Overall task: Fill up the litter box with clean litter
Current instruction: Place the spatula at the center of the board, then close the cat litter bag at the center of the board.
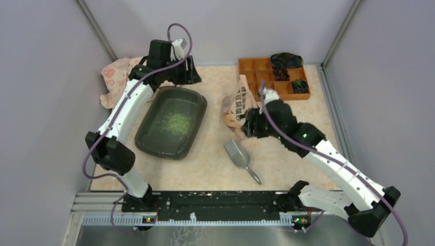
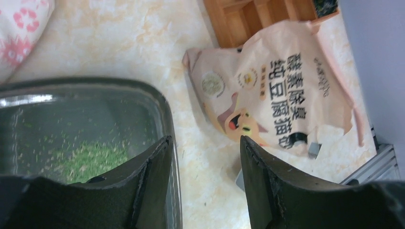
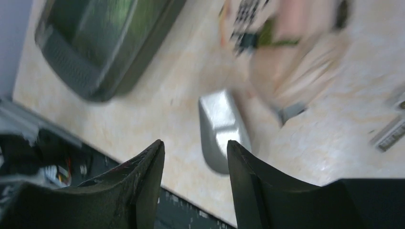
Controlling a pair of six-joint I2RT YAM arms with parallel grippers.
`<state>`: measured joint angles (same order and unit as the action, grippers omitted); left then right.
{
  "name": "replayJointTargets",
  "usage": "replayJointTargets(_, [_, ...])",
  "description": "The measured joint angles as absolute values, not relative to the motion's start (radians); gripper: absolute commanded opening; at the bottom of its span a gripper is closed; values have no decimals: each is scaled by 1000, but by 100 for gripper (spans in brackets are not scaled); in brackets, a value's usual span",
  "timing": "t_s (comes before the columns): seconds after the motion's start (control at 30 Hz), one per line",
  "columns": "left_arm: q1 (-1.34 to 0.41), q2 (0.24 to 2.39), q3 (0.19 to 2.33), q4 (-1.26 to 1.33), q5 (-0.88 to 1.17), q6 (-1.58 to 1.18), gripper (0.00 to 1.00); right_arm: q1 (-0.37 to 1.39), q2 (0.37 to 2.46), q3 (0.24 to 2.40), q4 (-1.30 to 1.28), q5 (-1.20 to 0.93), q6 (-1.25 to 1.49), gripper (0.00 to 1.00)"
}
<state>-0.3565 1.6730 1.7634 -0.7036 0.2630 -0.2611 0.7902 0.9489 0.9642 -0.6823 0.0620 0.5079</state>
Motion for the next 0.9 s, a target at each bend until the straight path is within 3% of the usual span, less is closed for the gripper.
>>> replayJointTargets(0.23, [-410, 1825, 2010, -742, 271, -250, 63, 591, 1145, 1269, -703, 166, 424, 52])
replayJointTargets(0.57, [-428, 1852, 2036, -772, 273, -236, 63, 553, 1424, 1402, -695, 198, 324, 50])
replayJointTargets(0.63, [-427, 1852, 2036, -775, 273, -234, 63, 553, 1448, 1411, -691, 225, 308, 39])
replayJointTargets(0.73, [-428, 1852, 2035, -783, 273, -232, 63, 552, 1470, 1427, -690, 262, 281, 2])
replayJointTargets(0.9, [-428, 1849, 2028, -786, 274, -231, 63, 537, 1534, 1544, -706, 281, 240, 0])
